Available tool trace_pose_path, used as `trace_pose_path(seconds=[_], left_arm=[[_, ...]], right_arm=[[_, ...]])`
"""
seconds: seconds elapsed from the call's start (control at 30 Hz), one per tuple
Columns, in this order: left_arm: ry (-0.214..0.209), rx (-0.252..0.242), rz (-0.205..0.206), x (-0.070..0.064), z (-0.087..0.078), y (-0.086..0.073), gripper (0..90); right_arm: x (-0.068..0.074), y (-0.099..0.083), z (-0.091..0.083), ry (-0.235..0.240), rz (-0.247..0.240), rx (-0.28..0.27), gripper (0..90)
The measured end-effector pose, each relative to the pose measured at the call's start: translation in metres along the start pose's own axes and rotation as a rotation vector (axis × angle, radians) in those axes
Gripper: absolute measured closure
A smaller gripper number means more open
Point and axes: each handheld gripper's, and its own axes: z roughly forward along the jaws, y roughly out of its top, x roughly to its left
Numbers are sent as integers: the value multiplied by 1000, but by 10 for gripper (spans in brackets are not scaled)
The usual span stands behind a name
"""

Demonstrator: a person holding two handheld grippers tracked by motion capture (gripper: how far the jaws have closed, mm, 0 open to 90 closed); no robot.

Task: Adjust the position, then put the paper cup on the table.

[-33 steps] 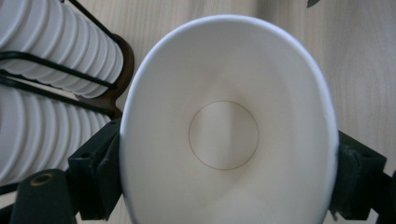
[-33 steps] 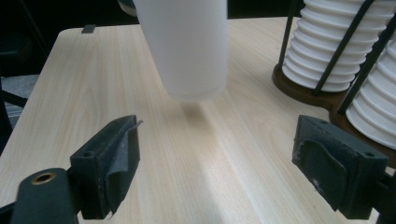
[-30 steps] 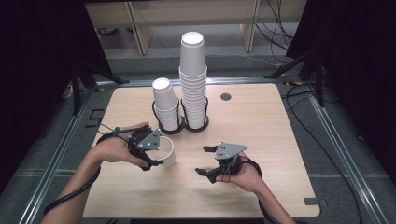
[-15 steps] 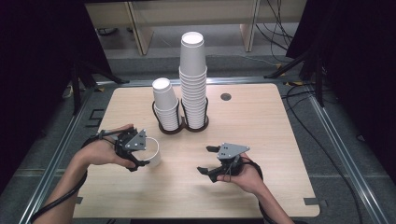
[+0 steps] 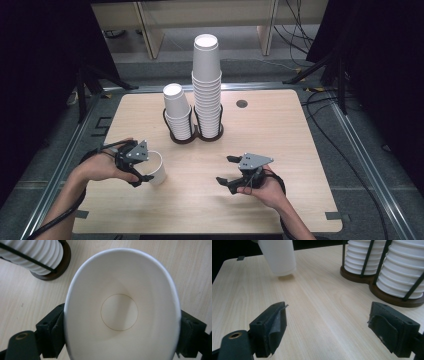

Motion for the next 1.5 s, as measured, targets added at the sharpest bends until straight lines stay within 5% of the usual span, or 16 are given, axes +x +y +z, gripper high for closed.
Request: trace_pose_path(seconds=[0.1, 0.27, 0.37, 0.57, 0.87, 0.9, 1.07, 1.2, 1.23, 1.5], left_arm=[[1, 4, -27, 1, -2, -5, 146], [6, 30, -60, 2, -2, -11, 146], [-6, 40, -85, 1, -2, -13, 146], [-3, 46, -90, 1, -2, -13, 145], [1, 78, -97, 0, 0, -9, 144], [5, 80, -97, 0, 0, -9, 144], [-7, 125, -96, 2, -2, -9, 143], [-16, 116, -103, 2, -2, -9, 142], [-14, 114, -104, 2, -1, -10, 142], [-10, 90, -129, 3, 7, -17, 134]], right_arm=[[-3, -2, -4, -27, -21, -9, 156], [-4, -2, -9, -39, 28, -2, 156], [-6, -2, -10, -50, 0, -9, 155], [-8, -3, -8, -58, -11, -17, 155], [-17, -8, -14, -126, 64, -13, 155], [-20, -8, -14, -131, 39, -33, 155], [-20, -8, -18, -155, 70, -20, 155], [-20, -8, -18, -157, 55, -39, 154], [-17, -8, -18, -159, 95, -40, 154], [-19, -8, -17, -160, 60, -18, 154]])
